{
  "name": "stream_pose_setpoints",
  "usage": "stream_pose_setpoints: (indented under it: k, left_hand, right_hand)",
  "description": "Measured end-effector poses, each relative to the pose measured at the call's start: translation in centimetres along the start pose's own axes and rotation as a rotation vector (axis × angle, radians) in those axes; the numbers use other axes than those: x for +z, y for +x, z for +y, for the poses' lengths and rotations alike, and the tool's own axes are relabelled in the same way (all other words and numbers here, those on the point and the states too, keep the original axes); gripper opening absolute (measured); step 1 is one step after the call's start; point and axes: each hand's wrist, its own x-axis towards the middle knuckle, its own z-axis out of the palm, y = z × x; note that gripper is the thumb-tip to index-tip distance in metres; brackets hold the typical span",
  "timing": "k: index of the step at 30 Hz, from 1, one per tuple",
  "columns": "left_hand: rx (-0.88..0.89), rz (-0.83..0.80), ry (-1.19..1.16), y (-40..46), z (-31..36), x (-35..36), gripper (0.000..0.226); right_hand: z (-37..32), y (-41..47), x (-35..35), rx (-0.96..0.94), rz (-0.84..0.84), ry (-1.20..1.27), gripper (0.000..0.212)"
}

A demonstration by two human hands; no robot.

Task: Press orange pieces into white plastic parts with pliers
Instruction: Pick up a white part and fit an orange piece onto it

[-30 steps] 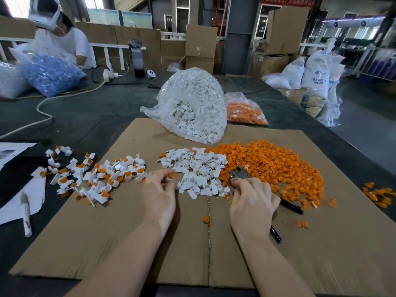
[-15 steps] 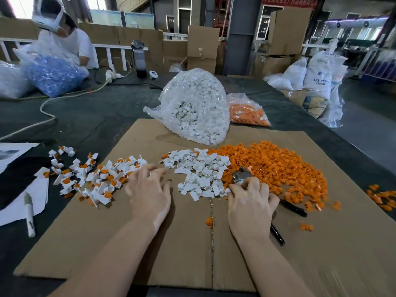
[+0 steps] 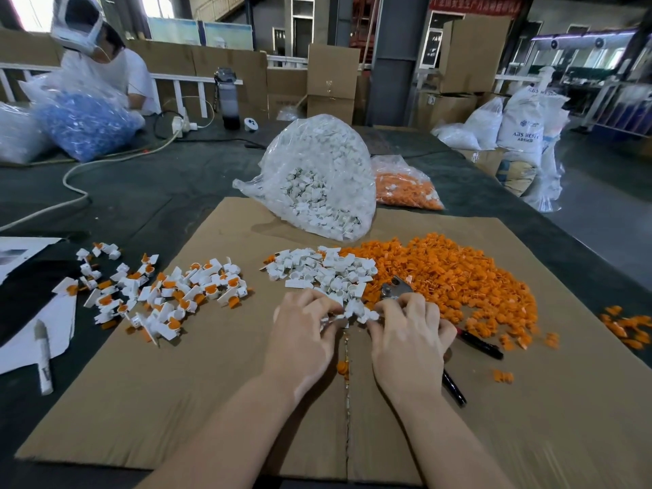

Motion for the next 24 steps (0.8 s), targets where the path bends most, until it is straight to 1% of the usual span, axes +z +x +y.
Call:
stream_pose_setpoints:
  k: [2,4,6,8,10,12,14,16,18,21,24]
  left_hand:
    - [0.05,-0.003,-0.006,-0.11,0.04,-0.03,0.019]
    - [0.092,-0.022,0.002,-0.12,0.09,-0.01,0.021]
    - [0.114,-0.037,-0.013,-0.09,0.12,-0.04,0.016]
    - [0.103,-0.05,-0.055,-0.1,0.11,-0.25,0.009]
    - [0.069,-0.067,-0.097,-0.13,0.08,-0.45,0.005]
    - [-0.009,-0.083,-0.153,-0.13,-0.02,-0.57,0.002]
    - [-0.11,-0.087,-0.219,-0.09,-0.12,-0.61,0.01]
    - [-0.159,-0.101,-0.244,-0.08,-0.17,-0.6,0.015]
    - [-0.15,-0.131,-0.25,-0.2,-0.12,-0.59,0.019]
    - [-0.117,-0.175,-0.264,-0.35,-0.02,-0.56,0.025]
    - [-0.107,-0.218,-0.263,-0.32,-0.08,-0.42,0.018]
  right_hand:
    - [-0.01,-0.02,-0.09,-0.029,-0.003,0.107,0.011]
    - [0.02,-0.05,-0.16,-0.092,-0.049,0.192,0.006]
    - [0.09,-0.09,-0.05,-0.147,-0.144,0.239,0.009]
    - [0.18,-0.1,0.14,-0.185,-0.198,0.245,0.013]
    - [0.19,-0.05,0.16,-0.156,-0.17,0.25,0.013]
    - [0.29,0.02,0.11,-0.05,-0.072,0.256,0.01]
    - [0.39,0.01,0.12,0.023,0.008,0.237,0.007]
    - [0.37,-0.06,0.21,0.019,0.032,0.177,0.011]
    - [0.24,-0.04,0.24,-0.004,0.038,0.119,0.015]
    - [-0.03,0.06,0.08,-0.05,0.014,0.013,0.015]
    - [-0.24,0.15,-0.01,-0.077,-0.018,-0.057,0.015]
